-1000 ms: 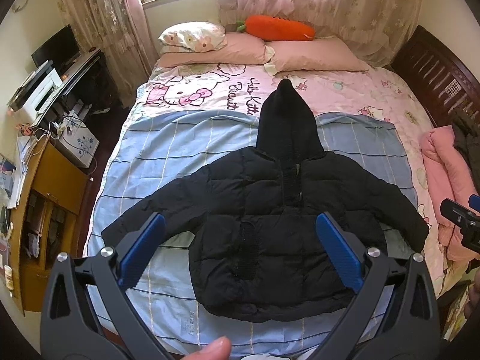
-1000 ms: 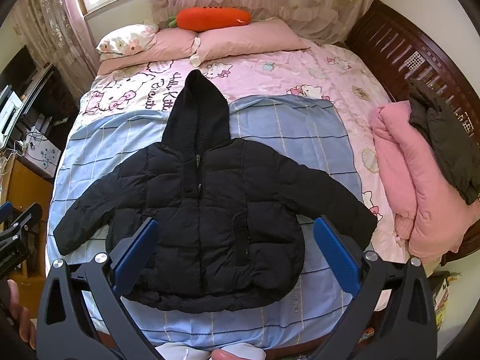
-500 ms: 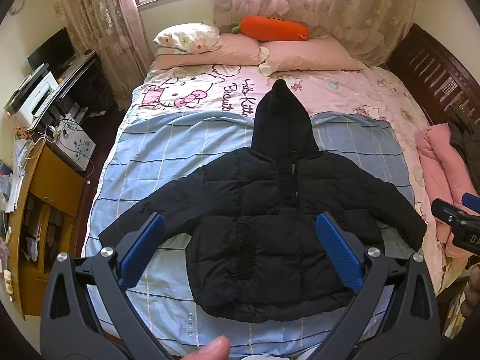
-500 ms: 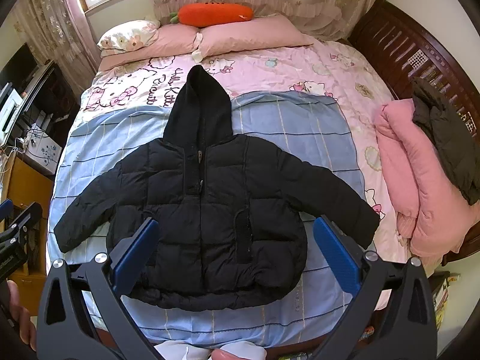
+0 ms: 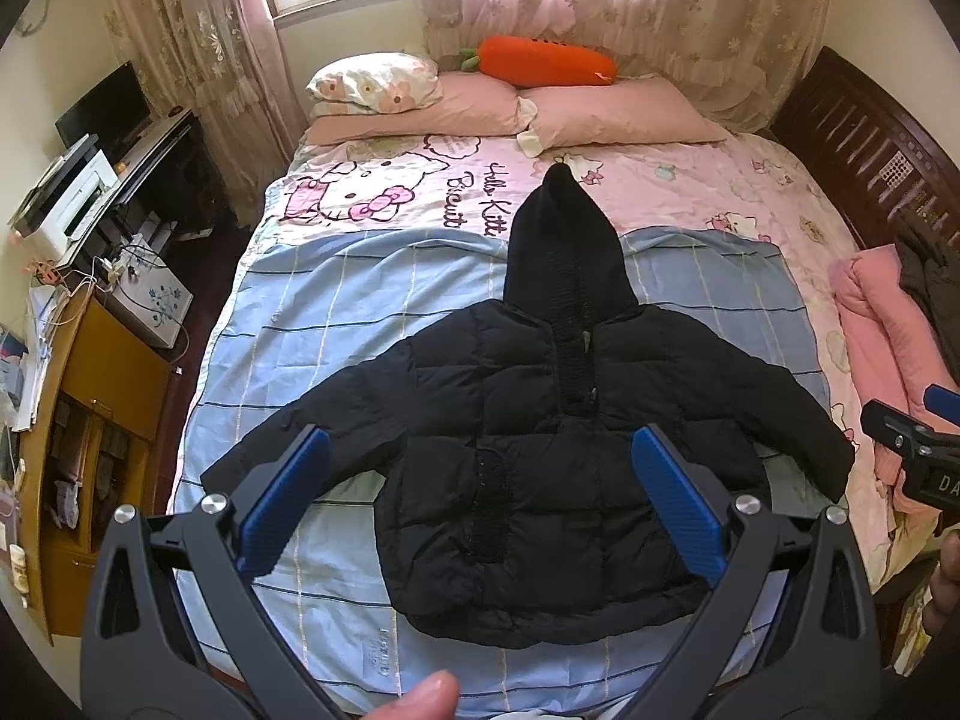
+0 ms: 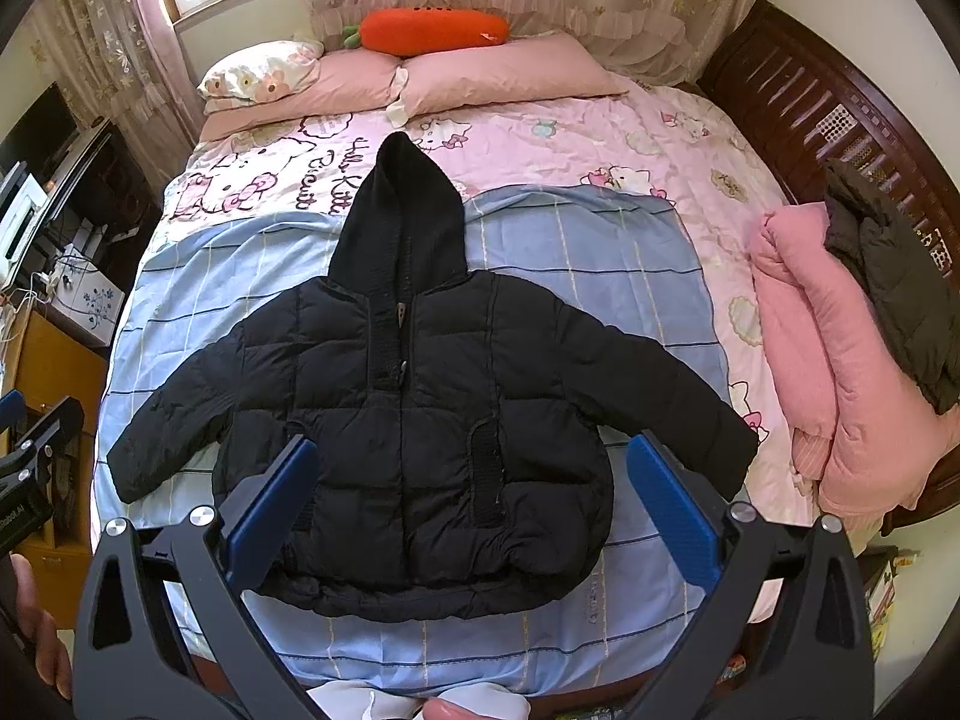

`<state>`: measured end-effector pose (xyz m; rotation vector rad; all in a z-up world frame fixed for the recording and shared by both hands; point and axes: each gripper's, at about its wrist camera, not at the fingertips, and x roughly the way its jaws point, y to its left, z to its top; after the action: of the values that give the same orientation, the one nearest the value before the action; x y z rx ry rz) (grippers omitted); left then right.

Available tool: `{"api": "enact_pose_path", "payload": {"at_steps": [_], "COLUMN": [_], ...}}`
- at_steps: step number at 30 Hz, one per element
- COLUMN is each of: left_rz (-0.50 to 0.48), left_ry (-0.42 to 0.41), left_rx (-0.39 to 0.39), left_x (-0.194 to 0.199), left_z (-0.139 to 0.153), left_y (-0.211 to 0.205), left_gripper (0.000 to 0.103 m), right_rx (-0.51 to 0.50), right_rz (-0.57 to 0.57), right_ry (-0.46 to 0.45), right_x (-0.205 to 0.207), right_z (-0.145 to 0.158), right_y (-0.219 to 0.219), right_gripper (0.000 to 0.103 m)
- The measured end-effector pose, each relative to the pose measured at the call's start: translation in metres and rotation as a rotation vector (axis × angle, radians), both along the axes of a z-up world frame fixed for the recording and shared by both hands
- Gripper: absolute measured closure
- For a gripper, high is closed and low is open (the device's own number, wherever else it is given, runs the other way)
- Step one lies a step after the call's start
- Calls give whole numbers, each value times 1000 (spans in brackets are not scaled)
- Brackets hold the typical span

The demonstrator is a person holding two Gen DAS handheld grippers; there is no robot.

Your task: Fold large clothes

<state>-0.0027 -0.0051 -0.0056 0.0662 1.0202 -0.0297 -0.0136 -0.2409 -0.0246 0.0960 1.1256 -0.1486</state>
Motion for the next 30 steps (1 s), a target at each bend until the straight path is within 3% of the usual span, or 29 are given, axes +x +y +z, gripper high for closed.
{"api": "enact_pose_path", "payload": {"at_steps": [30], "left_rz": [-19], "left_ry": [14], "left_rx": [-33], "left_x": [-2], "left_z": [-4], "left_y": [-2], "left_gripper": [2], "right_rx": [-6], "right_rz": [32], "right_ry": [9], "right_x": [5], "right_z": [-4], "right_y": [8], "right_gripper": [1]}}
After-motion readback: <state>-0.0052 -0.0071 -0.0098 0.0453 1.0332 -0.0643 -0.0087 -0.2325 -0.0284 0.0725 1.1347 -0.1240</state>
